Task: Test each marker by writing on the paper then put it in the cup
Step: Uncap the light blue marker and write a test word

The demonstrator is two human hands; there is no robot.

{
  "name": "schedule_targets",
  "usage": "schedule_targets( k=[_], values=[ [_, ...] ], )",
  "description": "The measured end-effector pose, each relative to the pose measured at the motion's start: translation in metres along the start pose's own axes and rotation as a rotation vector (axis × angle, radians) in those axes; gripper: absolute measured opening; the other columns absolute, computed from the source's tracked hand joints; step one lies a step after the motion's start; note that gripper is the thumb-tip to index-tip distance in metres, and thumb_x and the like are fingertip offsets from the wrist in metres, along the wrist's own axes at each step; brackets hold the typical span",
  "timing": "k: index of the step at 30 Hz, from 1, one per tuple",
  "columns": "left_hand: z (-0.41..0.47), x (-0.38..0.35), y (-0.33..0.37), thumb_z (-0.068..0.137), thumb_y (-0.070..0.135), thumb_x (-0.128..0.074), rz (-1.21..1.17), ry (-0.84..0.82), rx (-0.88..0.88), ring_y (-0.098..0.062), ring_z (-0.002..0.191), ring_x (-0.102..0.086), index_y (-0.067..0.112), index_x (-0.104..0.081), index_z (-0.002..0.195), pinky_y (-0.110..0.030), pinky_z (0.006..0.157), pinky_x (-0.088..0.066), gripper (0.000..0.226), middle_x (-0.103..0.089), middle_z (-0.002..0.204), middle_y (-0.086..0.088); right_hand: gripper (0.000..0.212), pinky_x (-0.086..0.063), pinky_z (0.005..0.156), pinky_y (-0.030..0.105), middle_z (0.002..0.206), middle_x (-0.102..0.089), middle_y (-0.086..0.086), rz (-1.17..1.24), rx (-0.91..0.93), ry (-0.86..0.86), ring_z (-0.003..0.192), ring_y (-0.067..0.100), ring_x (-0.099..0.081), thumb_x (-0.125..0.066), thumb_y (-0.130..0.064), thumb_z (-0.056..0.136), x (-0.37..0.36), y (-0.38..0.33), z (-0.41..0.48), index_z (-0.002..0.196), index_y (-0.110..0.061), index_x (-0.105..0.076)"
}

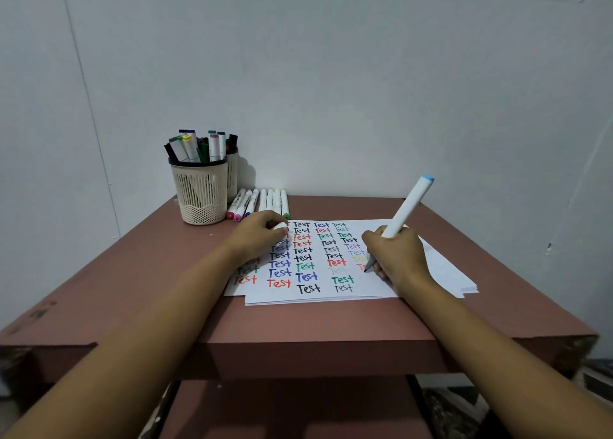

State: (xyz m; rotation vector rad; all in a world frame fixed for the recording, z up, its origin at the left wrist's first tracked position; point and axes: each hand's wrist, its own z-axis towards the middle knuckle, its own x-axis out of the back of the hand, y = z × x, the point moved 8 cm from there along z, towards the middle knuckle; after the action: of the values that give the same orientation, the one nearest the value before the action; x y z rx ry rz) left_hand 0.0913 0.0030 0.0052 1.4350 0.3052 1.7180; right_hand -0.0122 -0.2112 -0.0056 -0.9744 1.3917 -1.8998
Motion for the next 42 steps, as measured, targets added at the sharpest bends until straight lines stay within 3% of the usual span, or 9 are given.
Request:
schedule_targets(
  k=[7, 11, 19, 25, 29, 34, 38, 42],
  values=[
    [-0.001, 0.0, 0.001, 0.092, 0.018, -0.055, -0.012, -0.008, -0.007, -0.013, 0.097, -0.054, 0.009, -0.061, 0.116, -0.022, 0.079, -0.038, 0.026, -0.061, 0.112, -0.004, 0.023, -0.034, 0.042, 0.02, 0.045, -0.054, 0.009, -0.022, 0.007, -0.031, 0.036, 0.017, -0.043, -0.054, -0.008, 0.076, -0.004, 0.0, -0.001, 0.055, -0.011, -0.046],
    [0.0, 0.0, 0.0, 0.092, 0.017, -0.056, -0.007, -0.012, -0.005, -0.012, 0.094, -0.053, 0.009, -0.061, 0.115, -0.022, 0.077, -0.037, 0.026, -0.061, 0.108, -0.003, 0.024, -0.046, 0.051, 0.025, 0.054, -0.051, 0.001, -0.071, 0.047, 0.045, 0.042, 0.013, -0.051, -0.057, -0.009, 0.079, 0.002, -0.005, -0.003, 0.058, -0.012, -0.046],
    [-0.001, -0.001, 0.001, 0.092, 0.017, -0.055, -0.015, -0.013, -0.011, -0.012, 0.095, -0.054, 0.01, -0.062, 0.115, -0.021, 0.077, -0.037, 0.025, -0.059, 0.104, 0.0, 0.026, -0.035, 0.044, 0.021, 0.041, -0.047, 0.0, -0.015, 0.013, 0.002, 0.033, 0.011, -0.045, -0.056, -0.008, 0.078, 0.001, 0.0, 0.0, 0.054, -0.011, -0.046],
    [0.0, 0.0, -0.001, 0.092, 0.017, -0.055, -0.008, -0.007, 0.0, -0.012, 0.094, -0.053, 0.01, -0.062, 0.115, -0.021, 0.077, -0.036, 0.025, -0.06, 0.104, -0.001, 0.028, -0.03, 0.035, 0.012, 0.052, -0.047, 0.008, -0.059, 0.015, -0.039, 0.027, 0.008, -0.04, -0.055, -0.007, 0.08, -0.003, -0.003, -0.003, 0.055, -0.01, -0.043],
    [0.0, -0.001, -0.001, 0.092, 0.018, -0.056, -0.005, -0.011, 0.003, -0.011, 0.094, -0.053, 0.011, -0.061, 0.115, -0.02, 0.076, -0.035, 0.025, -0.059, 0.104, 0.001, 0.027, -0.029, 0.034, 0.014, 0.047, -0.045, 0.004, -0.028, 0.0, -0.017, 0.024, 0.007, -0.037, -0.055, -0.008, 0.081, -0.001, -0.003, 0.0, 0.056, -0.009, -0.045],
    [0.0, -0.001, 0.0, 0.092, 0.018, -0.055, 0.003, -0.012, -0.005, -0.01, 0.093, -0.052, 0.011, -0.062, 0.115, -0.02, 0.075, -0.034, 0.025, -0.059, 0.106, 0.0, 0.02, -0.035, 0.044, 0.021, 0.052, -0.052, 0.007, 0.027, -0.006, 0.102, 0.031, 0.01, -0.043, -0.056, -0.011, 0.077, 0.012, 0.0, 0.002, 0.058, -0.01, -0.05],
    [0.001, -0.001, 0.0, 0.092, 0.019, -0.055, -0.002, -0.016, -0.002, -0.01, 0.094, -0.053, 0.012, -0.061, 0.116, -0.021, 0.076, -0.035, 0.025, -0.058, 0.105, 0.001, 0.019, -0.034, 0.038, 0.017, 0.054, -0.053, 0.007, -0.06, 0.017, 0.049, 0.028, 0.007, -0.045, -0.056, -0.01, 0.079, 0.008, -0.002, -0.003, 0.06, -0.009, -0.05],
    [0.0, -0.001, -0.001, 0.092, 0.019, -0.055, 0.004, -0.021, -0.004, -0.011, 0.094, -0.053, 0.012, -0.061, 0.116, -0.021, 0.076, -0.035, 0.026, -0.059, 0.107, 0.0, 0.022, -0.042, 0.046, 0.022, 0.06, -0.055, 0.005, -0.103, 0.041, 0.071, 0.045, 0.017, -0.055, -0.057, -0.011, 0.08, 0.009, -0.005, -0.003, 0.06, -0.01, -0.048]
  ],
)
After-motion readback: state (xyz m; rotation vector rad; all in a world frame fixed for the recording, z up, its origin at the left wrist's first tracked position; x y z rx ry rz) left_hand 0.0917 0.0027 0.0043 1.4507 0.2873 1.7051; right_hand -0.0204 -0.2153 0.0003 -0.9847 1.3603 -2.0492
